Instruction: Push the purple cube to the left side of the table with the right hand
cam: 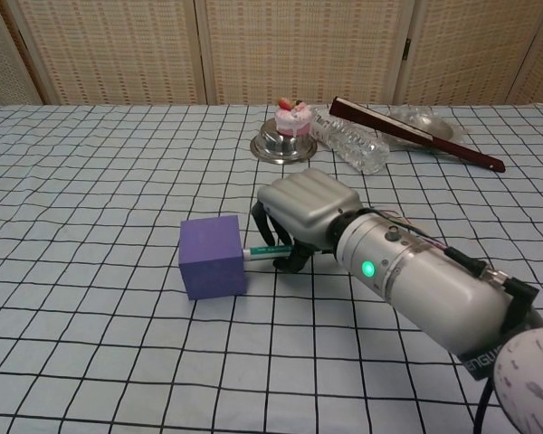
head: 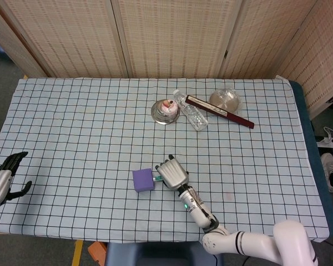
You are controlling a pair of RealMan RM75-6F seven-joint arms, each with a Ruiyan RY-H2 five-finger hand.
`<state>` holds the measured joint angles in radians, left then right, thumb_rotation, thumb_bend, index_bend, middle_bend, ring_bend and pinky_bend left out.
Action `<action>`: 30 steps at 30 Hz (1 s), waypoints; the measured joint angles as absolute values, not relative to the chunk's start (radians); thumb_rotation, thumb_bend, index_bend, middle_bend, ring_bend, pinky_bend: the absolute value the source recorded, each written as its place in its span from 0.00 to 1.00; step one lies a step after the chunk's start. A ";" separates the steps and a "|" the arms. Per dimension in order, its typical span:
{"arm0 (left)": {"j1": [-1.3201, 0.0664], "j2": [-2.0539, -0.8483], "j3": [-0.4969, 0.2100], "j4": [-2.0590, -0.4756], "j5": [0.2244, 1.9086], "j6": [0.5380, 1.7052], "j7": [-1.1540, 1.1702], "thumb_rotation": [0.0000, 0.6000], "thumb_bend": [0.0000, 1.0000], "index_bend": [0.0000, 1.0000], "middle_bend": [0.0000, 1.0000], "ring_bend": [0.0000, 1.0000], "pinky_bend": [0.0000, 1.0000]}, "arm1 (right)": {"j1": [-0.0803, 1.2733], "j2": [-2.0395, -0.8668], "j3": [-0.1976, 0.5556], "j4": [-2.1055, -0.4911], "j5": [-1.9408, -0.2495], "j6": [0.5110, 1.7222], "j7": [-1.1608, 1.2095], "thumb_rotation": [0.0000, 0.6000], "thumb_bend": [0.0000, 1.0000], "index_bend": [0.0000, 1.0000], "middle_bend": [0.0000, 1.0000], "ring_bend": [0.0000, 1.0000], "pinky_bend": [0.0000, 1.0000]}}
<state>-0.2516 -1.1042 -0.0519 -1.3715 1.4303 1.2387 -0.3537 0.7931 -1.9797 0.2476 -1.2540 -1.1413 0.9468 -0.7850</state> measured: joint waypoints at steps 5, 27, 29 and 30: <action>-0.254 -1.102 -0.051 -1.367 1.433 1.233 -0.364 1.00 0.40 0.02 0.05 0.02 0.21 | 0.848 -2.025 0.278 -1.204 -1.110 0.912 -0.783 1.00 0.44 0.97 0.81 0.52 0.30; -0.253 -1.093 -0.059 -1.337 1.422 1.219 -0.443 1.00 0.40 0.02 0.05 0.02 0.21 | 1.115 -2.244 0.388 -0.939 -1.070 0.824 -0.762 1.00 0.44 0.97 0.81 0.52 0.31; -0.248 -1.088 -0.059 -1.337 1.421 1.225 -0.452 1.00 0.40 0.02 0.05 0.02 0.21 | 1.148 -2.258 0.403 -0.911 -1.064 0.810 -0.752 1.00 0.44 0.97 0.81 0.52 0.31; -0.247 -1.087 -0.059 -1.337 1.421 1.227 -0.457 1.00 0.40 0.02 0.05 0.02 0.21 | 1.164 -2.261 0.407 -0.905 -1.060 0.804 -0.746 1.00 0.44 0.97 0.81 0.52 0.32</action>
